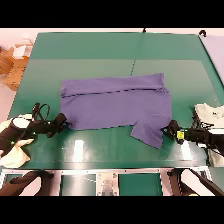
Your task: Fold the shirts.
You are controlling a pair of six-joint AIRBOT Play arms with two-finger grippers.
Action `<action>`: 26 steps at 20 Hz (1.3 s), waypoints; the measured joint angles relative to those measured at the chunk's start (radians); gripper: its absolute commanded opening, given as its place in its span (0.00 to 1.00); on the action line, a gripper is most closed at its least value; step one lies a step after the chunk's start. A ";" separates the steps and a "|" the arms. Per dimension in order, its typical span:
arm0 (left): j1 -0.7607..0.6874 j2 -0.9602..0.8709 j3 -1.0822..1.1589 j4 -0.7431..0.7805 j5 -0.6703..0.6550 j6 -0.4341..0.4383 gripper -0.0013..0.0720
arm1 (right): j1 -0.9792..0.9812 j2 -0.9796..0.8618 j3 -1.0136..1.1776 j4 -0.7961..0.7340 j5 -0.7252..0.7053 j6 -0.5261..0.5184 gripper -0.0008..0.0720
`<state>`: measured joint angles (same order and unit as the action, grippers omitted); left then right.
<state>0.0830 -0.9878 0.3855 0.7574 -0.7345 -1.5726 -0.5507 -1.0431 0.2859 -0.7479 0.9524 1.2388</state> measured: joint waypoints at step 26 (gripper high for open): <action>-0.002 -0.037 0.381 0.611 -0.526 -0.094 0.04 | 0.026 0.317 0.279 -0.378 0.309 0.364 0.03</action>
<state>0.0814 -1.0252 0.7662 1.3685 -1.2606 -1.6669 -0.5243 -0.7261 0.5648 -1.1255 1.2613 1.6028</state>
